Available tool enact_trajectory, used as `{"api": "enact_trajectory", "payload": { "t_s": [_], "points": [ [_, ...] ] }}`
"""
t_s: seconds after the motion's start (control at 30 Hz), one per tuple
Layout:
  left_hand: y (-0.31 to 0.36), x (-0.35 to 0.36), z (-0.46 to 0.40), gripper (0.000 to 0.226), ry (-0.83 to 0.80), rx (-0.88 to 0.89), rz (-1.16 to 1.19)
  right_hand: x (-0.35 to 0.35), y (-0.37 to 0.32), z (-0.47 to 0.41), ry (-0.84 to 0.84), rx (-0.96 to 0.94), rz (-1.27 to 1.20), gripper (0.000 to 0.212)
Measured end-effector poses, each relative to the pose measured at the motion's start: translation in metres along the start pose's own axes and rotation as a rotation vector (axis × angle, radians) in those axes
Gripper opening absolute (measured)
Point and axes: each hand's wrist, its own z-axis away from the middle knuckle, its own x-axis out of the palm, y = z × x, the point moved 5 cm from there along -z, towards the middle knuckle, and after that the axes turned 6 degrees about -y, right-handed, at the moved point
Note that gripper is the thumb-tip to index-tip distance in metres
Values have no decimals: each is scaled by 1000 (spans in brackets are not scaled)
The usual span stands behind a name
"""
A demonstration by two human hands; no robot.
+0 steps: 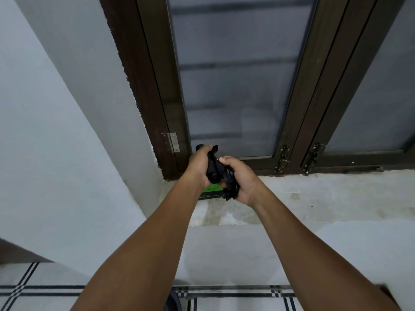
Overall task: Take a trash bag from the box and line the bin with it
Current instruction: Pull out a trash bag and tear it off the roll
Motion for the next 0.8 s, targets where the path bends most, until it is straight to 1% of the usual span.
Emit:
{"api": "enact_trajectory", "payload": {
  "t_s": [0.1,0.2,0.23,0.3,0.33,0.37,0.43,0.5,0.6,0.63,0.7,0.73,0.8],
  "points": [
    [-1,3,0,30,22,-2,36,-2,6,-1,53,-6,-67,23],
    [-2,4,2,25,30,-15,43,0,10,-1,84,-10,-139,24],
    [-2,2,2,24,28,-27,59,-1,8,0,110,-20,-226,28],
    [-4,-8,0,33,47,-47,123,-11,-1,0,182,-75,-487,41],
    [-6,-16,-4,36,56,-63,171,-22,-8,0,214,-109,-548,44],
    [-10,-25,-7,35,82,-71,195,-31,-13,0,240,-117,-530,44],
    [-14,-40,-9,28,131,-59,168,-45,-19,0,243,-63,-363,41],
    [-17,-45,-11,17,160,-26,55,-55,-17,1,263,35,-98,36],
    [-15,-41,-13,33,185,76,-116,-58,-13,2,254,165,266,29],
    [-13,-39,-13,31,190,106,-158,-56,-12,2,251,194,359,27],
    [-11,-36,-14,17,180,138,-208,-55,-11,2,274,236,528,27],
    [-11,-35,-15,15,170,147,-211,-56,-12,3,289,240,606,23],
    [-13,-33,-16,15,142,151,-196,-58,-16,4,293,248,790,6]
  ]
}}
